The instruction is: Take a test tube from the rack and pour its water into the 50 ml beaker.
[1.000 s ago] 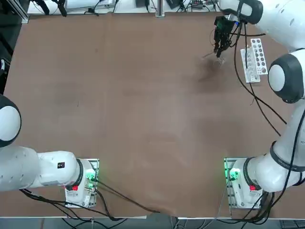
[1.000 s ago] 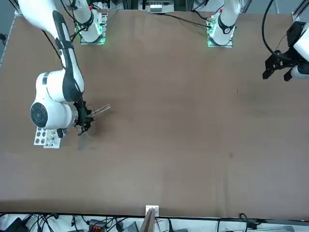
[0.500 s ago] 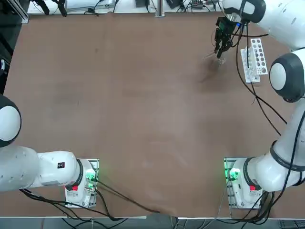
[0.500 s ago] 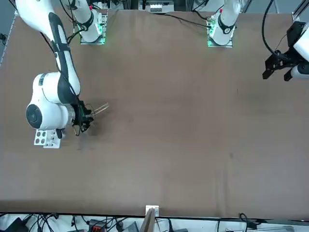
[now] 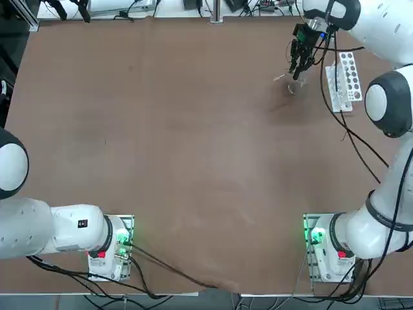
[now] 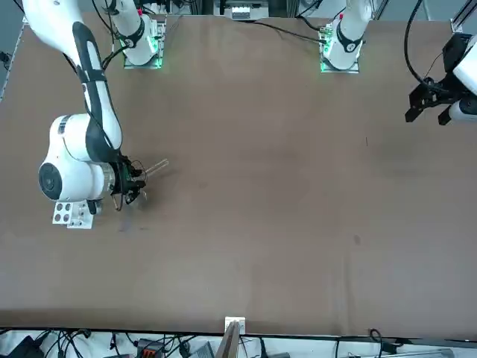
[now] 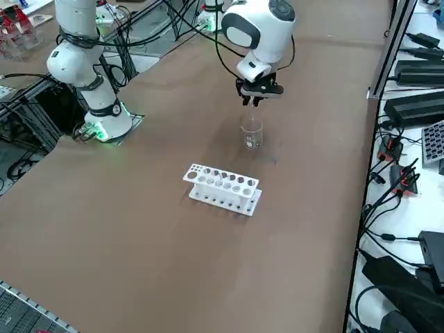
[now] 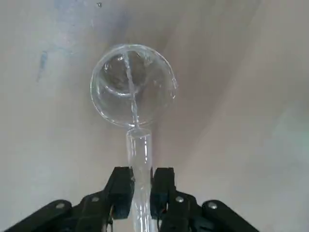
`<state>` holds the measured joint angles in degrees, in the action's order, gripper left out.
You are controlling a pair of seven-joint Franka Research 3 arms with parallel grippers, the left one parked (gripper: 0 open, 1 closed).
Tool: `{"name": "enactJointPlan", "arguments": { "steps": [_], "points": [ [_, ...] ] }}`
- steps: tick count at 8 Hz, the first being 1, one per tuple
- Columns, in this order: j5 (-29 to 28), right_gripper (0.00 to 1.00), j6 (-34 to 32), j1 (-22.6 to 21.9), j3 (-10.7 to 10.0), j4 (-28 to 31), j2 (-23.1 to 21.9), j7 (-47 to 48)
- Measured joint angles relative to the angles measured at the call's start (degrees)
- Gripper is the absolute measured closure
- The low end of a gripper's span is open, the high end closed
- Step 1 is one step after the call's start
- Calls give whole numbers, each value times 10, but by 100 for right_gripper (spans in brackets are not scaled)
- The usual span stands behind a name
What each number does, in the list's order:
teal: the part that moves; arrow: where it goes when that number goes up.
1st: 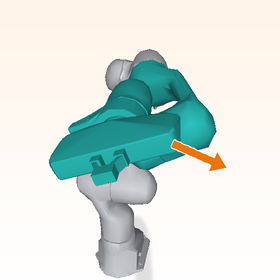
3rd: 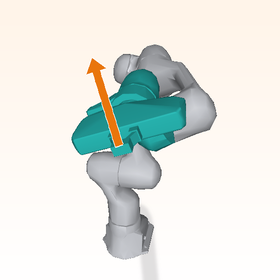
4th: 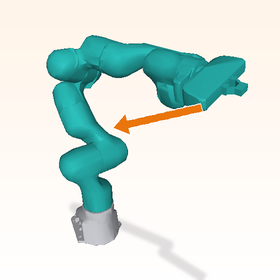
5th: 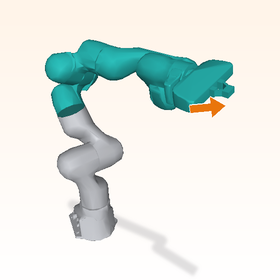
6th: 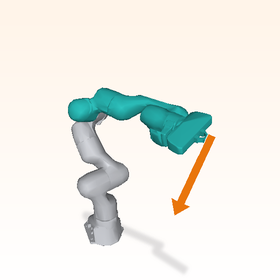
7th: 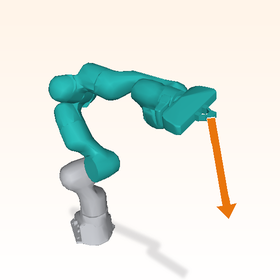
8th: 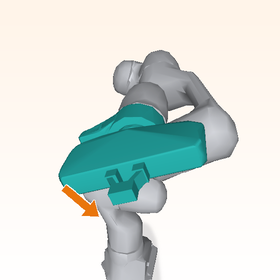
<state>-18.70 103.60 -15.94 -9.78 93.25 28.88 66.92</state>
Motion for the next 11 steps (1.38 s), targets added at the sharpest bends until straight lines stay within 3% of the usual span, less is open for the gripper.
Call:
{"name": "enactJointPlan", "arguments": {
  "steps": [11],
  "points": [
    [-59,76,-28,32,0,7,3,-69]
  ]
}}
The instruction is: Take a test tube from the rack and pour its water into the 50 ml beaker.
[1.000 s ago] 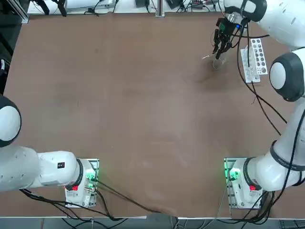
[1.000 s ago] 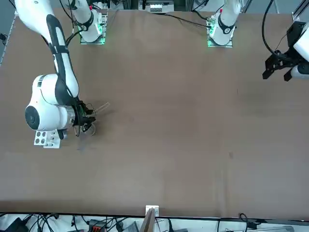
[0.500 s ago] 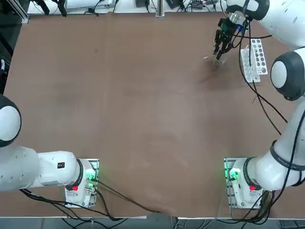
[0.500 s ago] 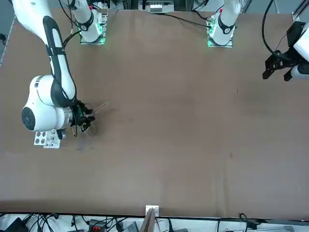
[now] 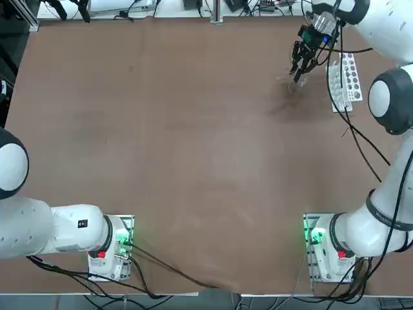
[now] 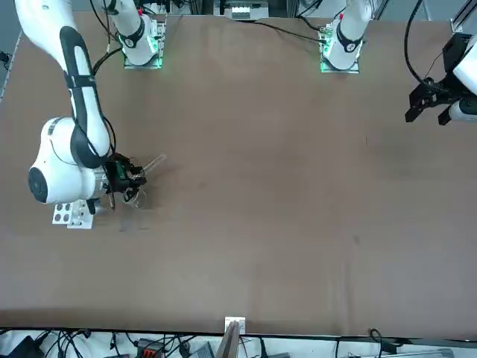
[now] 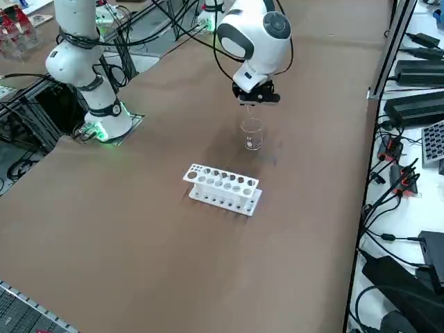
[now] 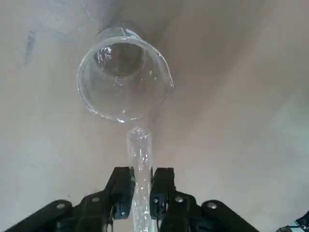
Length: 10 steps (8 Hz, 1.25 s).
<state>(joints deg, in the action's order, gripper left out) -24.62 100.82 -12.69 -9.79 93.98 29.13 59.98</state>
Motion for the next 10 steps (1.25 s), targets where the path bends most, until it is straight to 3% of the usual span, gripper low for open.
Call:
{"name": "enactJointPlan", "arguments": {
  "steps": [4,8,10],
  "points": [
    [18,78,0,-3,0,-3,1,14],
    [163,78,-4,-34,1,-45,-2,147],
    [246,78,-46,-49,1,-85,-3,210]
  ]
}}
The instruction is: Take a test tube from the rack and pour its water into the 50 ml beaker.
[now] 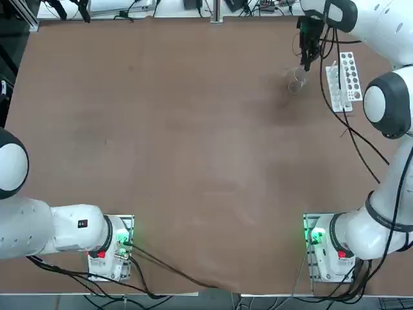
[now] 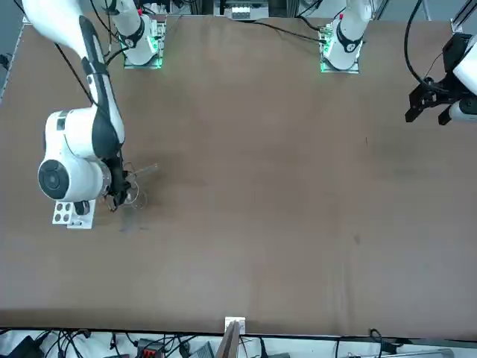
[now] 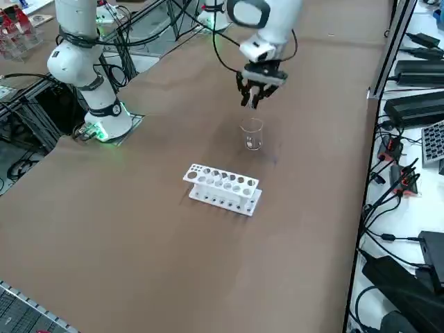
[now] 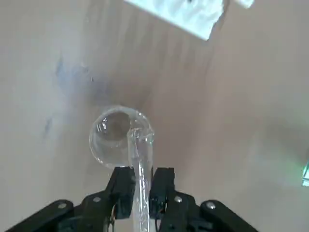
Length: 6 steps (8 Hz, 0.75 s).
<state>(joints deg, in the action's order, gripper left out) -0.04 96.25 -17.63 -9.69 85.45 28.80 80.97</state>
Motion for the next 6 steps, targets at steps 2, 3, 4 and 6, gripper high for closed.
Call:
{"name": "enactJointPlan", "arguments": {
  "steps": [2,3,4,6],
  "points": [
    [91,78,-68,-2,0,-42,-2,25],
    [146,78,-91,-3,-1,-48,-2,38],
    [208,78,-106,-5,-1,-48,-2,62],
    [314,78,-128,-11,0,-48,0,124]
  ]
}}
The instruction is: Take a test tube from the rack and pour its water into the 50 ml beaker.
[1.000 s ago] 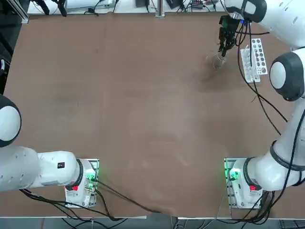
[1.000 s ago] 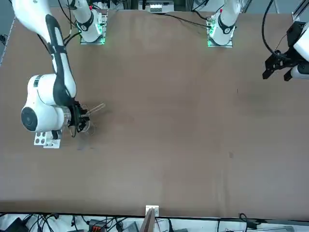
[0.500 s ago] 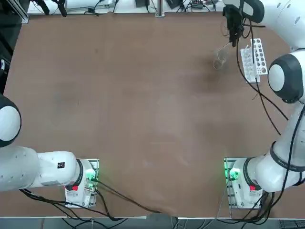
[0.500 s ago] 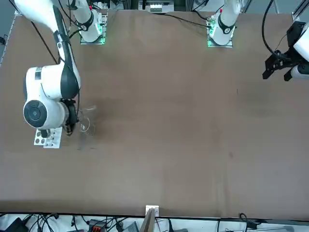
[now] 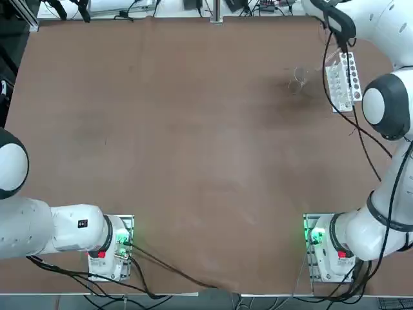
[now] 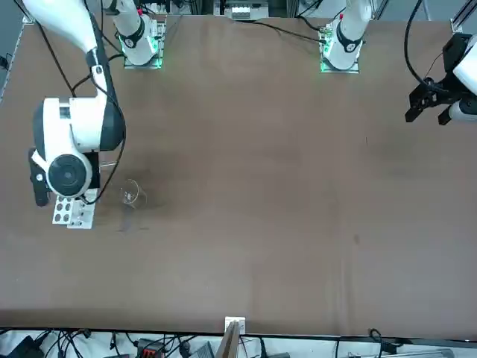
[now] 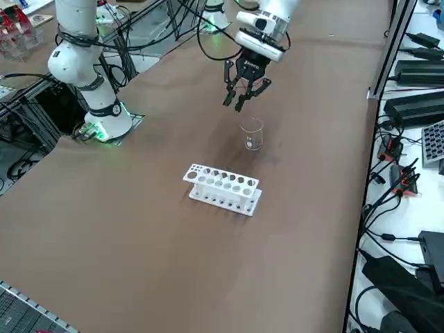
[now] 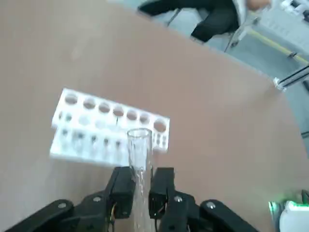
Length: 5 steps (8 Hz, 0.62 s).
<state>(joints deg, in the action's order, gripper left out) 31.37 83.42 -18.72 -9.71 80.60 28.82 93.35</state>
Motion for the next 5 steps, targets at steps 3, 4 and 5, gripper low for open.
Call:
{"name": "enactJointPlan", "arguments": {
  "steps": [3,4,5],
  "points": [
    [142,78,-19,-3,0,2,21,112],
    [183,78,-22,-4,0,4,40,154],
    [211,77,-25,-3,0,4,61,191]
  ]
}}
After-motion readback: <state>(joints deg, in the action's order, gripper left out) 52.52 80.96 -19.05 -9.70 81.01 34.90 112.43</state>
